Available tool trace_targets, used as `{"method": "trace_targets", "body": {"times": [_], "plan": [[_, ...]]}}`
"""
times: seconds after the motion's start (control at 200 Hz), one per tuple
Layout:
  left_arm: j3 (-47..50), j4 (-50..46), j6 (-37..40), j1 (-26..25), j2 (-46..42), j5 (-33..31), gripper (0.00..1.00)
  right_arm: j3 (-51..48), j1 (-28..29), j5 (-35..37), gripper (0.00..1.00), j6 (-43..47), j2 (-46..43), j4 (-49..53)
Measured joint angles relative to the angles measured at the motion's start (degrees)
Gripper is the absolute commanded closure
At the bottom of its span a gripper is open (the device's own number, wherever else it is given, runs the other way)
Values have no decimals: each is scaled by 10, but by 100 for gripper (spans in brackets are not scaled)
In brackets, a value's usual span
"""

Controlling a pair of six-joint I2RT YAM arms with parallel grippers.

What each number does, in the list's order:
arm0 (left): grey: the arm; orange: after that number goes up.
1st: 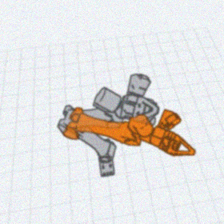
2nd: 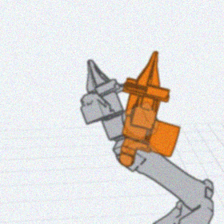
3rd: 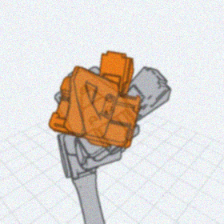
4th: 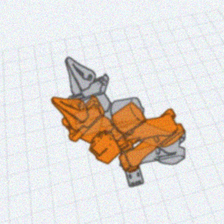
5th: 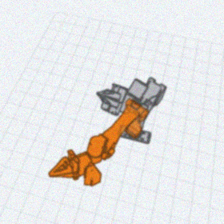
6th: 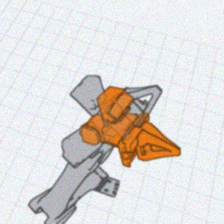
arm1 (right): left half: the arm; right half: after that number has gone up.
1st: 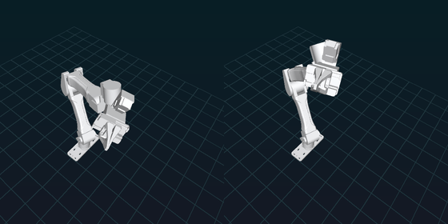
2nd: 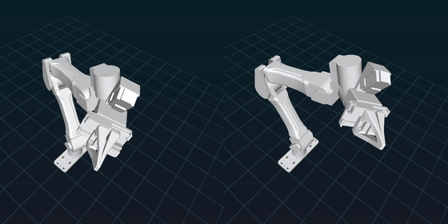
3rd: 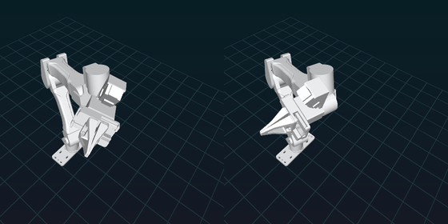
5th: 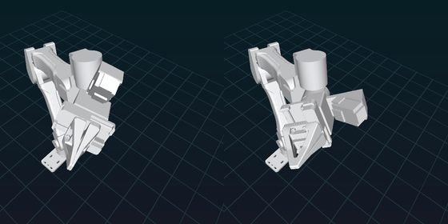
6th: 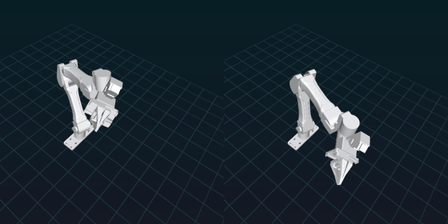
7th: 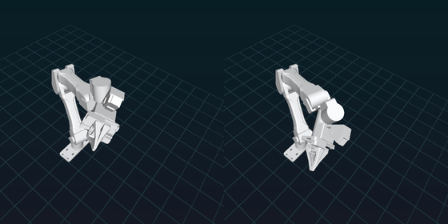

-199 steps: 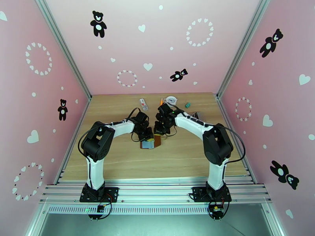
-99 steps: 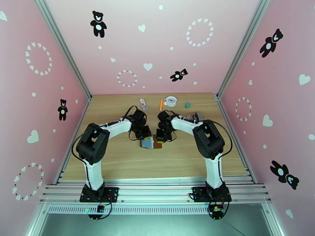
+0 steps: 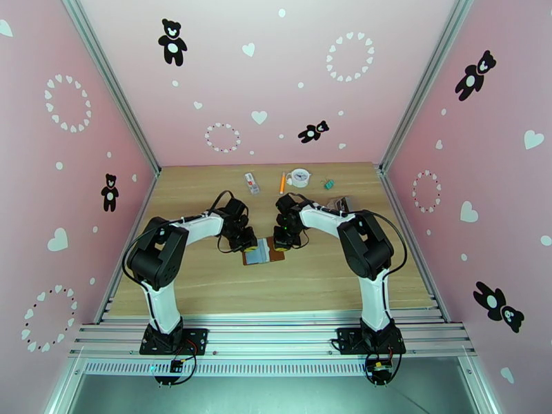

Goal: Put the credit cards into the card holder

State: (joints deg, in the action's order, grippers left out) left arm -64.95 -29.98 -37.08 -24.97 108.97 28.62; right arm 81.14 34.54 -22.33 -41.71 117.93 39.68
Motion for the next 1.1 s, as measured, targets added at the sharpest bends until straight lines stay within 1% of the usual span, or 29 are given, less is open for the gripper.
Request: {"method": "trace_targets", "body": {"times": [0.165,0.28,0.425,0.475,0.54,0.631,0.686,0.711,0.751,0.756,0.761,0.771,0.811,0.846,0.856,0.861,0.871,0.951,1.046,1.101], "plan": [[3,5,0,2,0,6,87,0,0,0,99,1,0,-1],[7,7,1,2,-7,5,87,0,1,5,97,4,-3,-3],[18,4,3,3,-34,-4,82,0,2,33,95,25,-19,-9],[18,4,3,5,-50,-4,78,1,2,47,93,34,-34,-8],[17,4,6,8,-79,-5,69,9,2,67,89,47,-60,-5],[7,-1,6,10,-124,-6,61,32,1,96,82,65,-105,-4],[-7,-7,8,10,-153,-10,54,49,1,118,76,76,-141,-5],[-14,-9,14,11,-165,-12,49,55,1,129,72,78,-157,-6],[-28,-10,14,12,-187,-20,41,65,1,146,63,86,-185,-7],[-30,-10,12,12,-190,-22,39,67,1,148,59,90,-189,-8],[-30,-10,12,12,-190,-22,38,68,1,149,59,92,-192,-8],[-33,-11,15,12,-194,-22,36,70,1,152,56,91,-196,-8],[-47,-11,19,16,-216,-31,24,82,0,173,38,96,-223,-9],[-57,-11,23,18,-231,-37,11,91,-1,195,15,96,-245,-10],[-60,-11,19,19,-235,-39,7,93,-1,200,7,100,-252,-11],[-61,-11,18,19,-237,-40,5,94,-1,200,4,101,-254,-11],[-65,-11,21,20,-241,-40,3,96,-1,210,2,101,-260,-12],[-84,-11,29,30,-268,-54,1,103,-2,276,1,92,-299,-22],[-90,-9,31,46,-294,-73,2,100,-13,334,2,84,-325,-36],[-94,-9,32,55,-300,-85,1,93,-24,363,9,77,-329,-43]]}}
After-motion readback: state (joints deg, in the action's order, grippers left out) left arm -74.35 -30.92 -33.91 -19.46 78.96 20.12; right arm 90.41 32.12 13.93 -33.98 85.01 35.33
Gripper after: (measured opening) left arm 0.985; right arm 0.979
